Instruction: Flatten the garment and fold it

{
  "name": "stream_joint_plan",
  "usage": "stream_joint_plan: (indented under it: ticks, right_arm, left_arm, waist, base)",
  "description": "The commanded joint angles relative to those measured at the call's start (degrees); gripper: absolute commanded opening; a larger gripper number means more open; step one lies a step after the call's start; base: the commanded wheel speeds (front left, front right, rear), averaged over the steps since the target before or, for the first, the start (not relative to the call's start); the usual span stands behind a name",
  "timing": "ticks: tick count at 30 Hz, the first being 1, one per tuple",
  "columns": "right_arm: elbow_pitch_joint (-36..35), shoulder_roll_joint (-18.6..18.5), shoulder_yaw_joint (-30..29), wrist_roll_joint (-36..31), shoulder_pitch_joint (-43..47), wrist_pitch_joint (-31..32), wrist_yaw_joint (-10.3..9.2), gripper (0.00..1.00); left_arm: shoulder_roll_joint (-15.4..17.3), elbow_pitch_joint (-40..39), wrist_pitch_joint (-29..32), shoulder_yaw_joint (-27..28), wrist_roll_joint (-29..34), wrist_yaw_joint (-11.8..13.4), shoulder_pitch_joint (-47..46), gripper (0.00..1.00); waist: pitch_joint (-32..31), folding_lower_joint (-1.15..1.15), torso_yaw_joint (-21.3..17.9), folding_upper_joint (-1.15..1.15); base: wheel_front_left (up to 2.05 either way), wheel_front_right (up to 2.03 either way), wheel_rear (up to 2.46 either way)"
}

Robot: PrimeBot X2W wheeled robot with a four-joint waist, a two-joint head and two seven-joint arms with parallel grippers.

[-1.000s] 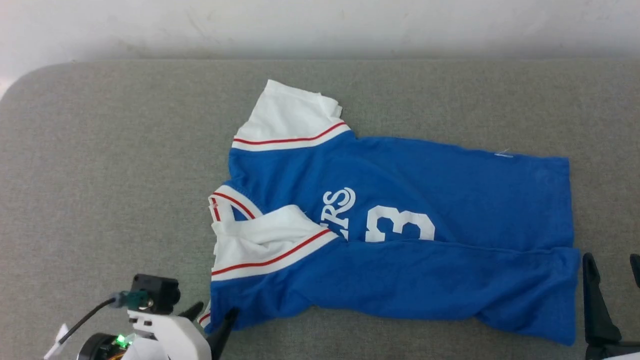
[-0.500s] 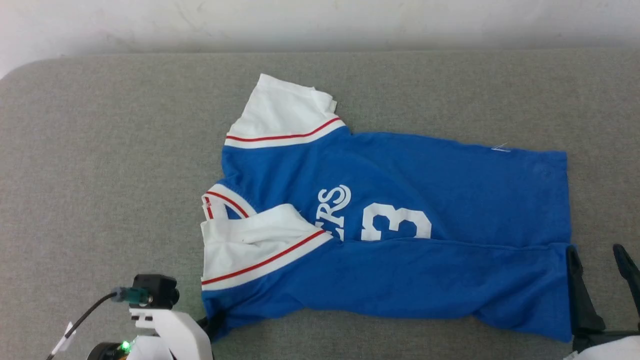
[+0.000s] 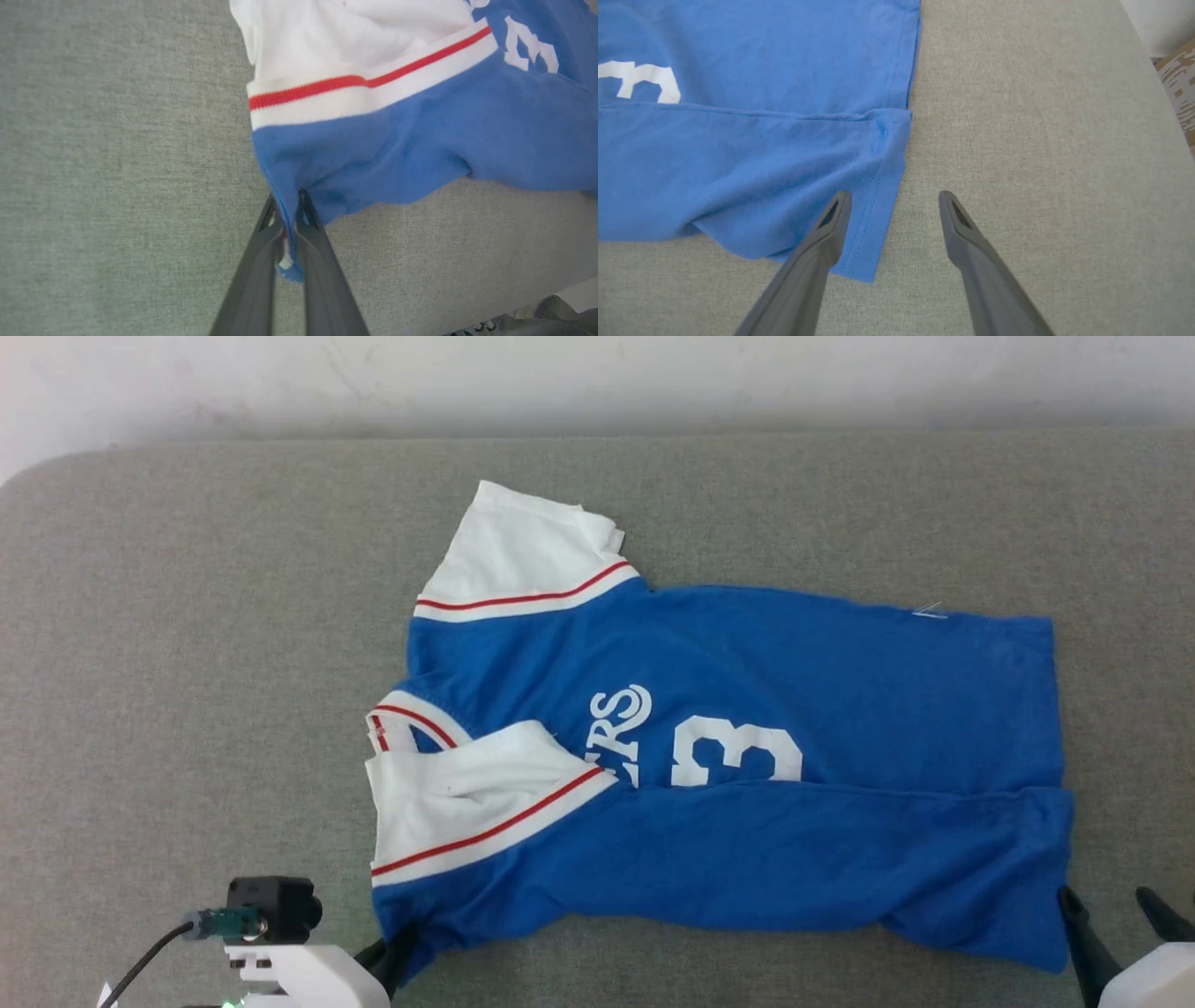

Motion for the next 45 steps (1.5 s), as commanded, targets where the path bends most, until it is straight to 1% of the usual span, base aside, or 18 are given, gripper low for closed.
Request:
stream_joint_plan:
  ticks: [1, 10, 13, 14, 15, 16, 22, 26, 28, 32, 38, 41, 45]
  right_arm:
    - [0.8, 0.23, 0.43, 0.5, -0.01, 1.11, -0.04, 1.0]
    - [6.55, 1.5, 0.58, -0.44, -2.25, 4.79, -0.04, 1.0]
    - [7.76, 1.79, 0.9, 0.57, -2.83, 6.55, -0.04, 1.0]
    - [7.94, 1.84, 0.83, 0.84, -2.98, 6.99, -0.04, 0.64]
    - [7.98, 1.89, 0.78, 0.96, -3.17, 7.19, -0.04, 0.25]
    - [7.99, 1.92, 0.73, 1.14, -3.35, 7.22, -0.04, 0.0]
    - [7.7, 1.98, -0.74, 2.92, -4.5, 6.04, -0.04, 0.0]
    - [5.62, 1.99, -2.22, 2.83, -5.4, 5.7, -0.04, 0.0]
    - [4.33, 1.99, -3.24, 2.98, -5.61, 6.48, -0.04, 0.0]
    - [2.28, 1.18, -5.45, 3.11, -4.72, 9.09, -0.04, 0.0]
    - [0.91, -0.4, -7.63, 4.37, -1.01, 12.75, -0.04, 0.0]
    - [1.23, -0.57, -7.73, 4.33, 0.7, 13.44, -0.04, 0.0]
    - [2.67, 0.13, -6.88, 4.49, 1.85, 12.96, -0.04, 0.0]
  left_arm:
    - [0.22, -0.54, -0.25, 0.26, 0.6, 0.5, -0.44, 0.0]
    - [0.51, -1.39, 0.35, 0.15, 0.99, 0.55, -2.18, 0.0]
    - [0.6, -1.42, 0.69, 0.02, 1.08, 0.52, -2.8, 0.0]
    - [0.62, -1.38, 0.76, 0.01, 1.08, 0.53, -2.92, 0.0]
    - [0.63, -1.34, 0.77, 0.01, 1.08, 0.56, -3.01, 0.0]
    - [0.58, -1.3, 0.75, 0.02, 1.05, 0.57, -3.08, 0.0]
    - [0.0, -0.98, 0.09, 0.47, 0.18, 0.5, -2.83, 0.0]
    - [0.69, -2.26, -0.82, 2.37, -1.01, 0.54, -1.62, 0.0]
    - [1.65, -3.53, -0.9, 3.71, -1.76, 0.68, -0.47, 0.0]
    - [4.33, -5.81, 0.41, 5.87, -3.02, 1.96, 3.57, 0.0]
    - [5.97, -9.93, 3.92, 6.93, -7.15, 3.65, 11.28, 0.0]
    - [5.84, -10.48, 4.73, 6.35, -8.45, 3.42, 13.36, 0.0]
    - [4.33, -8.21, 3.9, 5.22, -8.99, 1.96, 12.9, 0.0]
  waist:
    - [1.29, 0.0, 0.05, 0.0]
    - [3.12, 0.0, 0.24, 0.0]
    - [3.18, 0.0, 0.52, 0.0]
    - [3.15, 0.0, 0.54, 0.0]
    - [3.11, 0.0, 0.55, 0.0]
    - [3.04, 0.0, 0.58, 0.0]
    - [1.67, 0.0, 0.51, 0.0]
    - [0.1, 0.0, 0.2, 0.0]
    - [-0.54, 0.0, 0.06, 0.0]
    - [-1.47, 0.0, 0.07, 0.0]
    - [-2.06, 0.0, 0.64, 0.0]
    - [-2.06, 0.0, 1.08, 0.0]
    - [-2.27, 0.0, 1.83, 0.0]
  base:
    - [0.0, 0.0, 0.0]
    - [0.0, 0.0, 0.0]
    - [0.0, 0.0, 0.0]
    - [0.0, 0.0, 0.0]
    - [0.0, 0.0, 0.0]
    - [0.0, 0.0, 0.0]
    - [0.0, 0.0, 0.0]
    - [0.0, 0.0, 0.0]
    - [0.0, 0.0, 0.0]
    - [0.0, 0.0, 0.0]
    - [0.0, 0.0, 0.0]
    - [0.0, 0.0, 0.0]
    - [0.0, 0.0, 0.0]
